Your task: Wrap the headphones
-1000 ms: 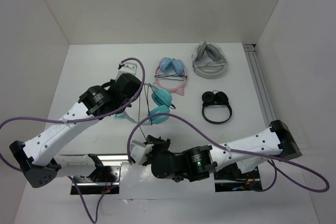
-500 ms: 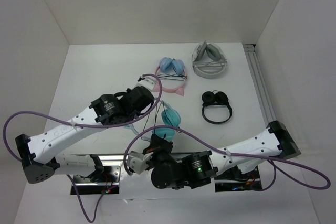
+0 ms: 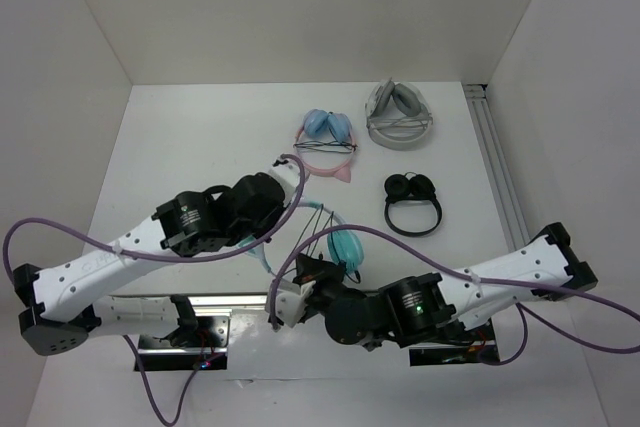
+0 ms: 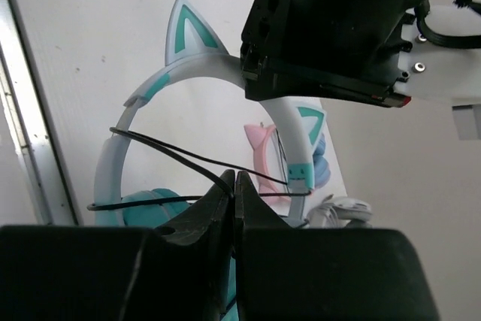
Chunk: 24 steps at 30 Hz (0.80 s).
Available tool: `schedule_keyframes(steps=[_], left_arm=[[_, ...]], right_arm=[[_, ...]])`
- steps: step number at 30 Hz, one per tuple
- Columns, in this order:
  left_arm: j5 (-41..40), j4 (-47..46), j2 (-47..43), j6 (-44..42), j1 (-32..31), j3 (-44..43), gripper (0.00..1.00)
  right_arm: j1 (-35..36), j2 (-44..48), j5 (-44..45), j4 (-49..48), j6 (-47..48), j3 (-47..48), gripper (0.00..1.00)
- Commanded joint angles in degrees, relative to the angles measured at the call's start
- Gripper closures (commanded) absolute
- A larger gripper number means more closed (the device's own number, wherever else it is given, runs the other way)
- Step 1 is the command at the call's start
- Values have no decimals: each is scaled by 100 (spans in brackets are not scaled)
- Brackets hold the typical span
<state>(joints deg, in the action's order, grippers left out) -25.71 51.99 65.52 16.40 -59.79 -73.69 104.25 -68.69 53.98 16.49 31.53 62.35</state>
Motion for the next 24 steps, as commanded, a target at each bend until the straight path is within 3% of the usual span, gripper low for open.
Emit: schedule_keyframes(steps=[1, 8, 10, 17, 20, 21, 24], left_arm=[[233, -118, -302, -427, -50, 30, 100], [401, -66, -417, -480, -226, 83, 100], [340, -66, -364, -480, -226, 83, 100], [286, -13, -311, -480, -226, 144, 100], [286, 40, -259, -427, -226, 40, 100], [286, 40, -259, -427, -226, 39, 100], [286, 92, -259, -375, -226, 39, 100]], right_arm=[[61, 294, -80, -67, -226, 278, 92], [61, 294, 315, 56, -173, 278, 92], [61, 294, 315, 56, -173, 278, 84], [61, 479, 167, 249, -252, 278, 74], [-9, 593, -52, 311, -252, 340, 79], [-79, 663, -123, 311, -252, 279, 93], [-202, 716, -212, 259, -305, 173, 99]])
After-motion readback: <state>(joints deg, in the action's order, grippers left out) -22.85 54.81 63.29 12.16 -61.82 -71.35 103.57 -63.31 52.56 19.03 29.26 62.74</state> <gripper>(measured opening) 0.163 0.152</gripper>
